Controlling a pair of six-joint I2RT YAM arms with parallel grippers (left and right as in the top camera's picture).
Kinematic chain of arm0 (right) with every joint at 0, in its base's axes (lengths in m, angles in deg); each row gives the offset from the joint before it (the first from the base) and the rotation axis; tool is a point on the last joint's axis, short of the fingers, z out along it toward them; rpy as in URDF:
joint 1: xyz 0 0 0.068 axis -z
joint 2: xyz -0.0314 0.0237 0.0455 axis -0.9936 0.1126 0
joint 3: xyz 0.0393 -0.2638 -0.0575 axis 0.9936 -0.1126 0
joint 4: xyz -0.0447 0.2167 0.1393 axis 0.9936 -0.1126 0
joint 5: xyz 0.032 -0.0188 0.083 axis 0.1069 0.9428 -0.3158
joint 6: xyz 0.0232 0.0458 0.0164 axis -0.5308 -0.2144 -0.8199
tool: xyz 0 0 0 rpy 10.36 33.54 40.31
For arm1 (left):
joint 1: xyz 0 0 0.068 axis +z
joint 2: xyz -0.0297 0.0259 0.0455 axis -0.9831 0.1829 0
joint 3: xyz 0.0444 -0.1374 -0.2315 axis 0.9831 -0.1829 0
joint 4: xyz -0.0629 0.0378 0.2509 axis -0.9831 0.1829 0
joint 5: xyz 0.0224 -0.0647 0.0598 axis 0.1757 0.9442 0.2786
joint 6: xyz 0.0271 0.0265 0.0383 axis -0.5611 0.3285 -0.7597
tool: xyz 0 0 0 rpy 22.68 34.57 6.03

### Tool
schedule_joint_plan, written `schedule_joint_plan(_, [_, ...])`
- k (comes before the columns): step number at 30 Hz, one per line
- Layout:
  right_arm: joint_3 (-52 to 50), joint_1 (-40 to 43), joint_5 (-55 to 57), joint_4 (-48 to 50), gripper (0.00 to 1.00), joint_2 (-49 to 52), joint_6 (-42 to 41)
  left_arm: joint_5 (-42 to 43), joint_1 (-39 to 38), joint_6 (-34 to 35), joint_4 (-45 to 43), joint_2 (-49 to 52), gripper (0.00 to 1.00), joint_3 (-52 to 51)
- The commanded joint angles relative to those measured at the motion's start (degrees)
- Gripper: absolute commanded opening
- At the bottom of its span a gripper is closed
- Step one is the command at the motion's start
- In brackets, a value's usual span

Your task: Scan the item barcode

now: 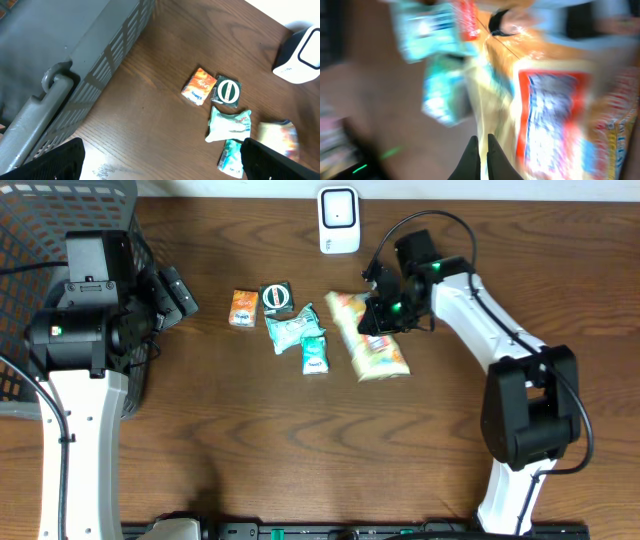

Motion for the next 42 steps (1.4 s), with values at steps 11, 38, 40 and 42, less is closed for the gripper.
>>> schedule_joint_plan(11, [-3.2, 6.4, 2.9, -4.7, 0.07, -1.5, 4.2, -0.3, 0.2, 0.5, 0.1, -0.3, 0.98, 0.0])
schedule_joint_plan(38, [-2.2, -18.1, 46.6, 0.0, 0.7, -11.9, -5.4, -0.3, 0.2, 0.5, 0.1, -0.3, 0.98, 0.0])
schedule_joint_plan(40, [-2.2, -20.0, 50.2, -0.1, 0.97, -10.9, -5.5, -0.3, 0.2, 0.5, 0.1, -0.3, 0.98, 0.0])
schedule_joint_plan(42, [-2.3, -21.3, 51.7, 0.0, 0.99, -10.0, -5.5, -0.3, 0.2, 0.5, 0.1, -0.3, 0.98, 0.0])
